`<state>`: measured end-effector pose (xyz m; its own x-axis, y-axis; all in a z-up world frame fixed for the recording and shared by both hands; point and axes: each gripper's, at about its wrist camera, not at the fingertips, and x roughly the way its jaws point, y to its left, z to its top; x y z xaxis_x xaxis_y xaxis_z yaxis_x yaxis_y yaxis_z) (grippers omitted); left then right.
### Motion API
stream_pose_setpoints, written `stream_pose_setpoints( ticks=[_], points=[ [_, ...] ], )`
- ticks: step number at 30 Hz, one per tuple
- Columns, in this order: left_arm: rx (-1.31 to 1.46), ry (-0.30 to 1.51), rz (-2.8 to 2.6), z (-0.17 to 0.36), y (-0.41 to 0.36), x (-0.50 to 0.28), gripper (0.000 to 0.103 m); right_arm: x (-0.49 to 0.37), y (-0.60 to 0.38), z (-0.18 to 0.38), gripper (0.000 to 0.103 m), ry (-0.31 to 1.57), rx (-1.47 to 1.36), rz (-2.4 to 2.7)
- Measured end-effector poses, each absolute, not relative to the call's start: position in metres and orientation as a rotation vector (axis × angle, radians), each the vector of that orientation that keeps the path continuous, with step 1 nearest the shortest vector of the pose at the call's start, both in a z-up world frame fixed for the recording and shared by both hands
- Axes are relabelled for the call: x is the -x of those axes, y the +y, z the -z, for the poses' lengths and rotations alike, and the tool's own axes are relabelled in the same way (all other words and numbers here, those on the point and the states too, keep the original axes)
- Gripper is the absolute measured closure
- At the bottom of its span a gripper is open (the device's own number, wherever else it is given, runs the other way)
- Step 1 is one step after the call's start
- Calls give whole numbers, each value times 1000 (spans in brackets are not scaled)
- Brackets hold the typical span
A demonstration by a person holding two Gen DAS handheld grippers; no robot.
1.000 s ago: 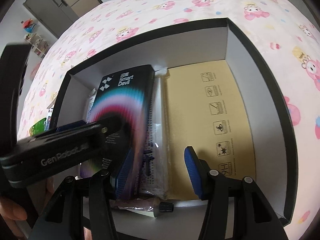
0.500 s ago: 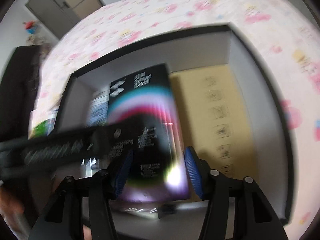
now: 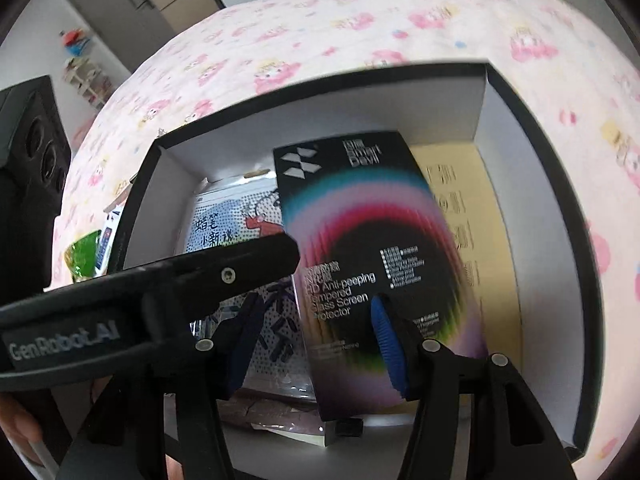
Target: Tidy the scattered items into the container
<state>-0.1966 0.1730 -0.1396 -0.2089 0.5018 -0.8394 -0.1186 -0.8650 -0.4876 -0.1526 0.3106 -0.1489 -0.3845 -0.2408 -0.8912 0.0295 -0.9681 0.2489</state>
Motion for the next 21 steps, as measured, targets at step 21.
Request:
stream_pose_setpoints(
  ticks=[21],
  points=[
    [1647,-209,-2317,136,185,194,39,163,341,141,50,-380,-1716,2598]
  ],
)
